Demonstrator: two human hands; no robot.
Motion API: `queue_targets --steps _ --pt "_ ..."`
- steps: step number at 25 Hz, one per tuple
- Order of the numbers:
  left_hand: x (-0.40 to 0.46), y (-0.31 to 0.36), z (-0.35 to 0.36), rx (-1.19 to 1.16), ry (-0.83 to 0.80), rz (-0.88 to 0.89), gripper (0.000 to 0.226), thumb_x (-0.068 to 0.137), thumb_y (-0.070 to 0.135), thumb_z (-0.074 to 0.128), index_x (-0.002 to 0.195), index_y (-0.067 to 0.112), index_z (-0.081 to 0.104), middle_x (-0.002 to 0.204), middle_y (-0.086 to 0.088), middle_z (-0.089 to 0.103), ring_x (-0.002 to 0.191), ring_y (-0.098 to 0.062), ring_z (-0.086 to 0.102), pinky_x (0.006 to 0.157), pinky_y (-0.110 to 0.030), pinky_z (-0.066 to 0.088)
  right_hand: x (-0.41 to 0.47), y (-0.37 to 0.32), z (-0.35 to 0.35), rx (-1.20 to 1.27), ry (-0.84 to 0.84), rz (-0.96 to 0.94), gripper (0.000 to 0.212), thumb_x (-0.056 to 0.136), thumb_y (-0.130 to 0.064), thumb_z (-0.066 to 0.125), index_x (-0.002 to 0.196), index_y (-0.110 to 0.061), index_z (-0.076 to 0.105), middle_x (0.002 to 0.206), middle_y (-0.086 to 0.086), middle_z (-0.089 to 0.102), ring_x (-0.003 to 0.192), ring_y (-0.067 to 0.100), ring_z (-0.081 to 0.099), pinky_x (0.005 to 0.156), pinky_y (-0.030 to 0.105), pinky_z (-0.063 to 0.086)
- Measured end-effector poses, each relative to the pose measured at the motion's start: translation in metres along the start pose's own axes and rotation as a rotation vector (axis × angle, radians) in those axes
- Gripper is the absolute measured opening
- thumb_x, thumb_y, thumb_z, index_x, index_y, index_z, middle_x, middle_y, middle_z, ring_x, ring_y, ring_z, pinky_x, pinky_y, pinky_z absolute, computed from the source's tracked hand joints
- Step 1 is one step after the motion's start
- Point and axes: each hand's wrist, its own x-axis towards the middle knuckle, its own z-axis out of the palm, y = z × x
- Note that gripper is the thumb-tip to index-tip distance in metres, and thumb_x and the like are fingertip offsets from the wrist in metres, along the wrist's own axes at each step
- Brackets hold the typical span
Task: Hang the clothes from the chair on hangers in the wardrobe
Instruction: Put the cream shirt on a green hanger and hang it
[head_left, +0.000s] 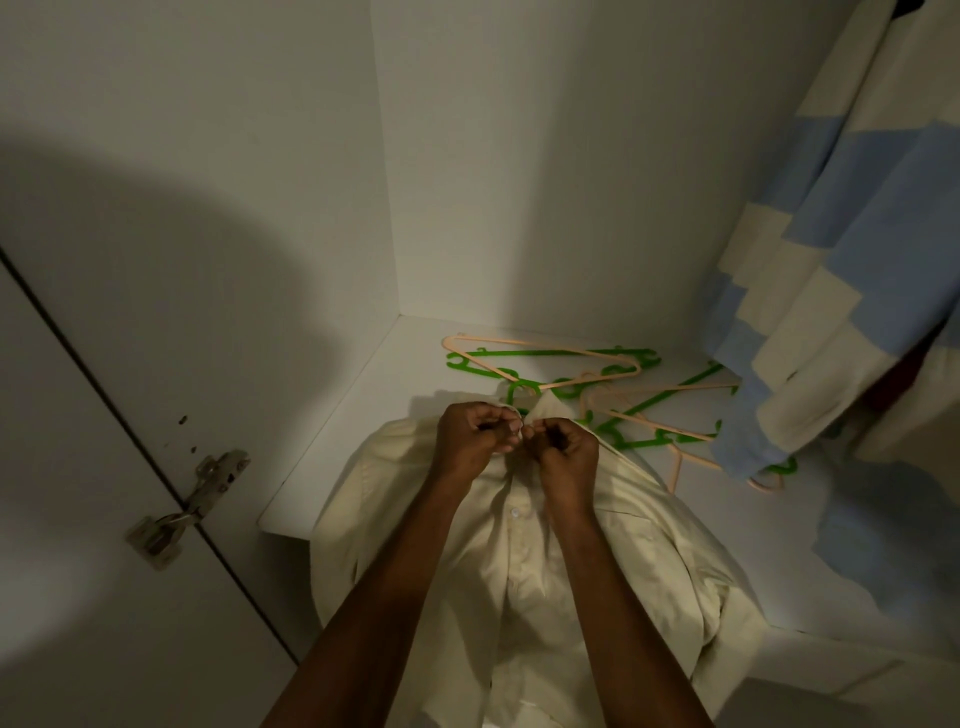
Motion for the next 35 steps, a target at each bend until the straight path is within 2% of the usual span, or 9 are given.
queue_targets --steps 3,7,11,16,22,26,29,32,35 --pt "-0.003 -0.001 -0.001 -0.045 -0.006 0.0 0.013 0.084 -0.006 0.075 0.097 -0.007 0.074 0.079 -0.014 0.075 0.064 -0.017 0.071 0.064 -0.027 0.061 -0.001 -0.003 -0.001 0.023 -0.008 -0.007 0.016 0.083 0.006 0.071 0.078 -0.008 0.077 0.075 0.013 0.075 0.071 0.027 0.07 0.071 0.044 0.058" --pt "-0.003 -0.005 -0.004 -0.084 -0.023 0.006 0.013 0.084 -0.007 0.074 0.095 -0.002 0.075 0.079 -0.01 0.076 0.065 -0.016 0.071 0.065 -0.026 0.06 -0.002 0.0 0.0 0.029 0.013 0.025 0.017 0.08 0.007 0.071 0.078 -0.009 0.079 0.076 0.011 0.076 0.074 0.029 0.073 0.076 0.049 0.06" --pt "-0.004 -0.012 -0.008 -0.076 -0.023 0.032 0.017 0.085 -0.006 0.074 0.103 -0.008 0.074 0.083 -0.014 0.076 0.067 -0.017 0.071 0.067 -0.027 0.061 -0.003 0.001 -0.003 0.11 -0.046 0.082 0.014 0.08 0.006 0.07 0.081 -0.003 0.08 0.077 0.02 0.075 0.076 0.042 0.074 0.077 0.057 0.061" --pt "-0.004 -0.018 -0.013 -0.032 -0.049 0.076 0.016 0.088 -0.005 0.072 0.103 -0.006 0.075 0.08 -0.007 0.077 0.068 -0.014 0.07 0.067 -0.025 0.059 -0.006 -0.005 -0.005 0.156 -0.098 0.104 0.011 0.079 0.01 0.072 0.078 0.001 0.079 0.075 0.025 0.074 0.076 0.05 0.071 0.076 0.055 0.059" --pt "-0.005 -0.022 -0.013 -0.021 -0.053 0.079 0.018 0.088 -0.003 0.072 0.106 -0.004 0.075 0.082 -0.008 0.077 0.071 -0.018 0.071 0.07 -0.028 0.061 -0.003 0.0 -0.003 0.154 -0.099 0.179 0.004 0.078 0.01 0.076 0.081 0.007 0.077 0.077 0.028 0.073 0.075 0.048 0.072 0.078 0.051 0.061" --pt "-0.008 -0.022 -0.011 -0.006 -0.036 0.082 0.019 0.087 -0.001 0.075 0.105 -0.006 0.076 0.084 -0.01 0.078 0.073 -0.017 0.072 0.071 -0.028 0.061 -0.004 -0.004 0.0 0.146 -0.098 0.178 0.004 0.078 0.01 0.077 0.082 0.01 0.074 0.077 0.027 0.073 0.067 0.034 0.07 0.066 0.039 0.059" --pt "-0.011 -0.023 -0.01 -0.024 -0.021 0.097 0.024 0.081 -0.005 0.079 0.105 -0.008 0.076 0.089 -0.013 0.078 0.08 -0.018 0.073 0.075 -0.029 0.061 -0.006 -0.007 0.001 0.167 -0.119 0.148 0.005 0.078 0.01 0.077 0.076 0.008 0.073 0.07 0.029 0.068 0.062 0.031 0.063 0.06 0.035 0.053" --pt "-0.01 -0.023 -0.01 -0.071 -0.002 0.059 0.024 0.079 -0.008 0.079 0.103 -0.005 0.076 0.085 -0.014 0.078 0.076 -0.019 0.074 0.074 -0.029 0.061 -0.007 -0.005 -0.001 0.224 -0.144 0.159 0.013 0.084 0.009 0.074 0.075 0.0 0.074 0.07 0.023 0.066 0.066 0.032 0.058 0.066 0.042 0.051" --pt "-0.011 -0.022 -0.008 -0.091 0.007 0.044 0.019 0.082 -0.009 0.076 0.099 -0.001 0.076 0.078 -0.011 0.077 0.067 -0.018 0.073 0.068 -0.028 0.062 -0.004 0.006 -0.003 0.11 -0.141 0.139 0.008 0.087 -0.003 0.075 0.08 -0.006 0.075 0.08 0.024 0.073 0.072 0.044 0.07 0.073 0.057 0.058"
